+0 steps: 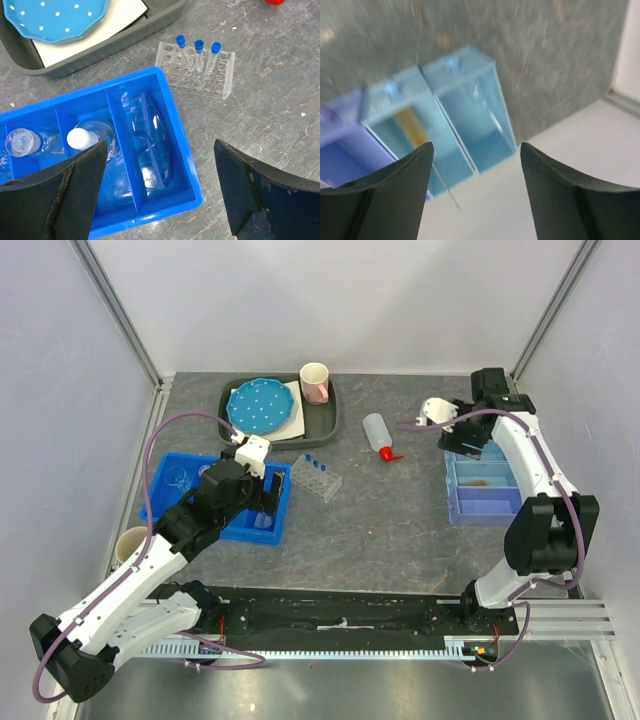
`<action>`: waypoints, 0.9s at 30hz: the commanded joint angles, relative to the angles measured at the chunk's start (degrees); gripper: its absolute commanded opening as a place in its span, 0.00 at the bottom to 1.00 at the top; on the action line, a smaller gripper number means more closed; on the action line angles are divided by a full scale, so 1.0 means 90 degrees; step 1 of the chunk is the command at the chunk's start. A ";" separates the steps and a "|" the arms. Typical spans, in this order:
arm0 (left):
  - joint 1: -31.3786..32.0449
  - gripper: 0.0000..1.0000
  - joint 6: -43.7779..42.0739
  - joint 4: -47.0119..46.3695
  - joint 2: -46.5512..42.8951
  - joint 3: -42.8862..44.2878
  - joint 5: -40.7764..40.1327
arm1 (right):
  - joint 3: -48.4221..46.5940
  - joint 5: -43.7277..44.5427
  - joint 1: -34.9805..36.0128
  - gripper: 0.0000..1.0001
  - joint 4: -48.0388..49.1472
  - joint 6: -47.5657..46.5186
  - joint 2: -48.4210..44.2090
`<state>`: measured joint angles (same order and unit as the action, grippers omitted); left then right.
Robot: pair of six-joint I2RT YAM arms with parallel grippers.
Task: Organize the chemistry lab equipment
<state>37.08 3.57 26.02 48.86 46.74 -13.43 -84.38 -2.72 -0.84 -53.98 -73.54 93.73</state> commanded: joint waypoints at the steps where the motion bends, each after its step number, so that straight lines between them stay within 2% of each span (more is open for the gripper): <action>1: -0.0009 0.93 -0.0212 -0.0264 -0.0048 0.0002 -0.0070 | -0.0059 -0.1561 0.0687 0.80 0.0868 0.1810 -0.0385; 2: -0.0009 0.93 -0.0212 -0.0264 -0.0038 -0.0008 -0.0080 | 0.0009 -0.1959 0.0776 0.83 0.1392 0.2587 -0.0395; 4: -0.0009 0.93 -0.0212 -0.0264 -0.0038 -0.0008 -0.0119 | 0.0215 -0.2342 0.0961 0.87 0.1990 0.3421 -0.0347; 5: -0.0009 0.93 -0.0212 -0.0274 -0.0029 -0.0018 -0.0129 | 0.0264 -0.2692 0.0992 0.87 0.2525 0.4372 -0.0298; 6: -0.0009 0.93 -0.0212 -0.0274 -0.0029 -0.0008 -0.0148 | 0.0293 -0.2899 0.1021 0.87 0.2753 0.4797 -0.0114; 10: -0.0009 0.93 -0.0221 -0.0274 -0.0019 -0.0018 -0.0207 | 0.0118 -0.3116 0.1148 0.87 0.3477 0.6771 0.0550; 12: -0.0009 0.93 -0.0231 -0.0274 -0.0009 -0.0027 -0.0246 | -0.0028 -0.2650 0.1226 0.87 0.3741 0.7638 0.0950; 16: -0.0009 0.93 -0.0241 -0.0274 0.0040 -0.0037 -0.0265 | -0.0088 -0.1557 0.1450 0.89 0.4034 0.8519 0.1362; 19: -0.0009 0.93 -0.0241 -0.0274 0.0059 -0.0027 -0.0256 | -0.0009 -0.1058 0.1577 0.91 0.4258 0.8746 0.1567; 27: -0.0009 0.93 -0.0251 -0.0274 0.0118 -0.0027 -0.0275 | -0.0643 -0.0626 0.1763 0.91 0.4113 0.8933 0.2592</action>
<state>37.08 3.55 26.02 49.84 46.68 -14.83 -85.45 -12.01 14.55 -18.28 3.62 113.19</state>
